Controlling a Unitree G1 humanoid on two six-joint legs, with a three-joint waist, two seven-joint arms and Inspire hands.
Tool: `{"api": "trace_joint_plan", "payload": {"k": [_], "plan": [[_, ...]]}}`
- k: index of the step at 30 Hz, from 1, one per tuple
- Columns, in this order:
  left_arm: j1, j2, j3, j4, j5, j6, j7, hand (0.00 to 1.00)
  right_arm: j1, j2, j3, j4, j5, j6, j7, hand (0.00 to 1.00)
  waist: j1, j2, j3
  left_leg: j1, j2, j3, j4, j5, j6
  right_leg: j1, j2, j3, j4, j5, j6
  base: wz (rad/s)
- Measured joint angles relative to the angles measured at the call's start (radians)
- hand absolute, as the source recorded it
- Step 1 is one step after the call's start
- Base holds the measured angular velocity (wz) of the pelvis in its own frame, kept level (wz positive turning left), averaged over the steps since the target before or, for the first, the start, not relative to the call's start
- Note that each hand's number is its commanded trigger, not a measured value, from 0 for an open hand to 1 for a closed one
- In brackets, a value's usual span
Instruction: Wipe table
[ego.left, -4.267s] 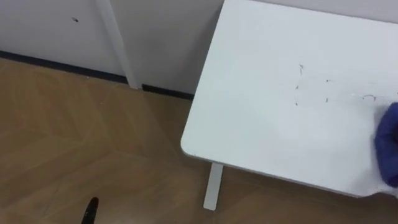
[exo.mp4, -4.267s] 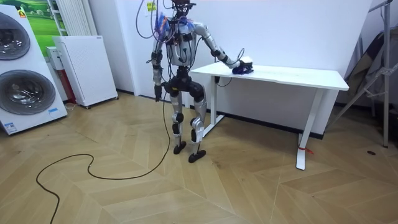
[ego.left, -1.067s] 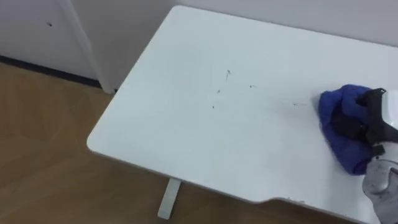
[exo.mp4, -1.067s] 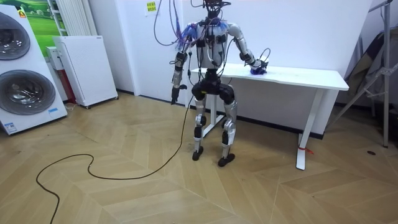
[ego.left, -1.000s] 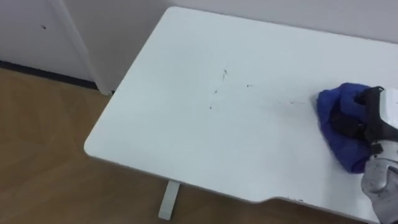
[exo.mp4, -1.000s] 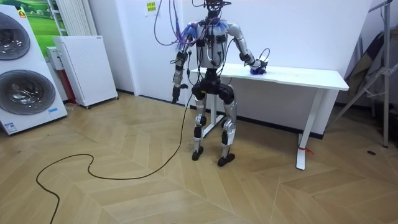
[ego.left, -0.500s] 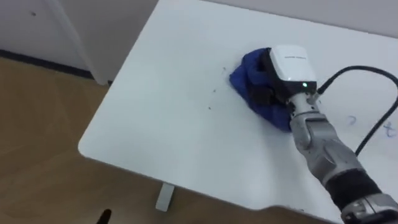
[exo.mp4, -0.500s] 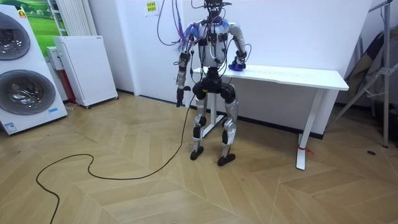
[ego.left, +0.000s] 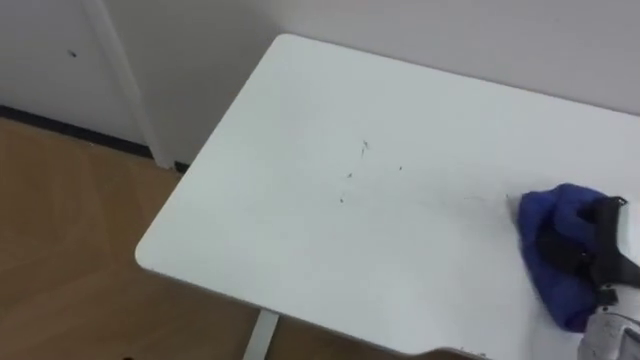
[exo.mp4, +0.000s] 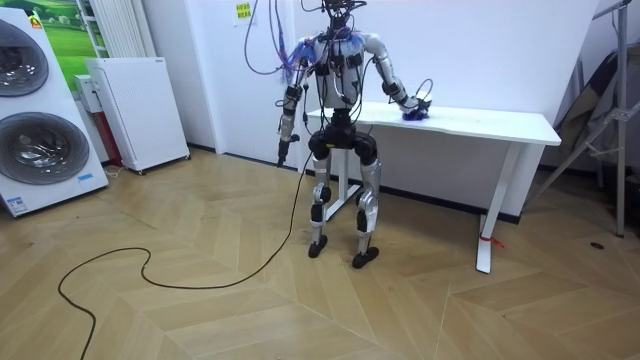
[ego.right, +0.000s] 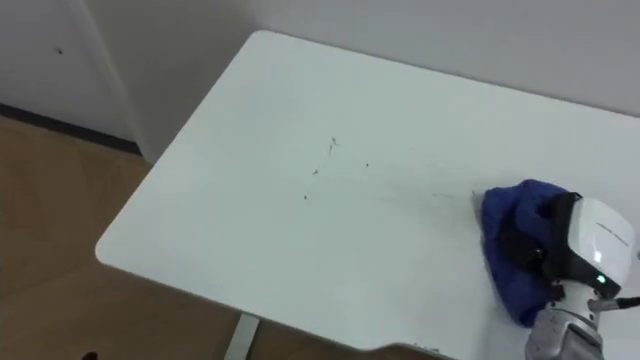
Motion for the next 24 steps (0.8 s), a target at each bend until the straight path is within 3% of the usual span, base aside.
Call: {"api": "trace_joint_plan", "payload": {"k": [3, 5, 6, 7, 8, 11, 15, 16, 19, 21, 22, 23, 24], "plan": [[-0.023, -0.014, -0.028, 0.01, -0.009, -0.006, 0.003, 0.0, -0.04, 0.032, 0.02, -0.015, -0.01, 0.051, 0.019, 1.0, 0.021, 0.009, 0.0039, 0.01, 0.007, 0.001, -0.001, 0.003, -0.004, -0.004, 0.014, 0.02, -0.003, 0.011, -0.01, -0.26], [-0.053, -0.024, -0.078, 0.039, -0.023, -0.006, 0.01, 0.0, -0.104, 0.051, 0.091, -0.053, -0.016, 0.11, 0.045, 1.0, 0.057, 0.015, 0.0153, 0.001, 0.018, 0.005, -0.001, 0.005, -0.01, -0.032, 0.033, 0.053, -0.003, 0.025, -0.026, -0.5], [-0.061, -0.029, -0.086, 0.042, -0.023, -0.006, 0.01, 0.0, -0.126, 0.058, 0.116, -0.066, -0.02, 0.121, 0.056, 1.0, 0.067, 0.015, 0.0178, -0.004, 0.022, 0.008, -0.002, 0.007, -0.012, -0.044, 0.038, 0.063, -0.002, 0.028, -0.03, -0.54], [-0.069, -0.032, -0.11, 0.054, -0.023, -0.006, 0.011, 0.0, -0.175, 0.073, 0.171, -0.088, -0.029, 0.134, 0.08, 1.0, 0.084, 0.011, 0.0264, -0.007, 0.024, 0.005, -0.005, 0.009, -0.015, -0.06, 0.048, 0.074, -0.002, 0.035, -0.04, -0.55], [-0.078, -0.031, -0.135, 0.061, -0.025, -0.006, 0.011, 0.0, -0.226, 0.093, 0.241, -0.098, -0.048, 0.141, 0.1, 1.0, 0.105, 0.016, 0.0327, -0.011, 0.028, 0.004, -0.008, 0.011, -0.019, -0.074, 0.06, 0.084, -0.005, 0.041, -0.049, -0.49], [-0.092, -0.032, -0.172, 0.073, -0.024, -0.002, 0.009, 0.0, -0.33, 0.12, 0.378, -0.115, -0.093, 0.133, 0.158, 1.0, 0.146, 0.016, 0.0372, -0.02, 0.038, -0.005, -0.019, 0.017, -0.029, -0.084, 0.076, 0.087, -0.022, 0.047, -0.058, -0.09], [-0.081, -0.029, -0.172, 0.088, -0.025, 0.022, 0.009, 0.0, -0.366, 0.124, 0.401, -0.147, -0.123, 0.099, 0.192, 1.0, 0.195, 0.022, 0.0364, -0.034, 0.037, -0.013, -0.024, 0.025, -0.028, -0.101, 0.074, 0.078, -0.023, 0.045, -0.057, 0.14], [-0.061, -0.026, -0.168, 0.087, -0.025, 0.032, 0.005, 0.0, -0.363, 0.123, 0.398, -0.136, -0.127, 0.088, 0.19, 1.0, 0.192, 0.023, 0.0365, -0.035, 0.036, -0.015, -0.02, 0.025, -0.028, -0.097, 0.073, 0.07, -0.022, 0.045, -0.057, 0.23], [-0.01, -0.027, -0.127, 0.079, -0.023, 0.035, -0.009, 0.0, -0.288, 0.122, 0.353, -0.109, -0.125, 0.03, 0.134, 1.0, 0.138, 0.019, 0.0326, -0.014, 0.033, -0.015, -0.026, 0.026, -0.026, -0.058, 0.065, 0.028, -0.043, 0.041, -0.05, 0.38], [0.015, -0.027, -0.074, 0.069, 0.009, 0.035, -0.015, 0.0, -0.213, 0.119, 0.29, -0.095, -0.118, -0.02, 0.092, 1.0, 0.097, 0.013, 0.0291, 0.002, 0.025, -0.011, -0.032, 0.027, -0.025, -0.021, 0.059, 0.025, -0.065, 0.034, -0.039, 0.45], [0.024, -0.026, -0.03, 0.062, 0.027, 0.027, -0.013, 0.0, -0.143, 0.115, 0.229, -0.096, -0.118, -0.049, 0.051, 1.0, 0.06, 0.005, 0.0228, 0.01, 0.018, 0.0, -0.038, 0.03, -0.019, 0.003, 0.054, 0.024, -0.076, 0.028, -0.03, 0.46], [0.031, -0.024, 0.014, 0.058, 0.056, 0.022, -0.005, 0.0, -0.071, 0.108, 0.165, -0.095, -0.105, -0.074, 0.011, 1.0, 0.045, -0.003, 0.016, 0.03, 0.013, 0.025, -0.06, 0.034, -0.012, 0.012, 0.045, 0.028, -0.073, 0.021, -0.018, 0.34], [0.037, -0.022, 0.027, 0.056, 0.059, 0.019, 0.003, 0.0, -0.042, 0.104, 0.143, -0.091, -0.091, -0.082, -0.005, 1.0, 0.035, -0.004, 0.0146, 0.038, 0.012, 0.032, -0.066, 0.035, -0.011, 0.019, 0.042, 0.027, -0.074, 0.019, -0.015, 0.0]]}}
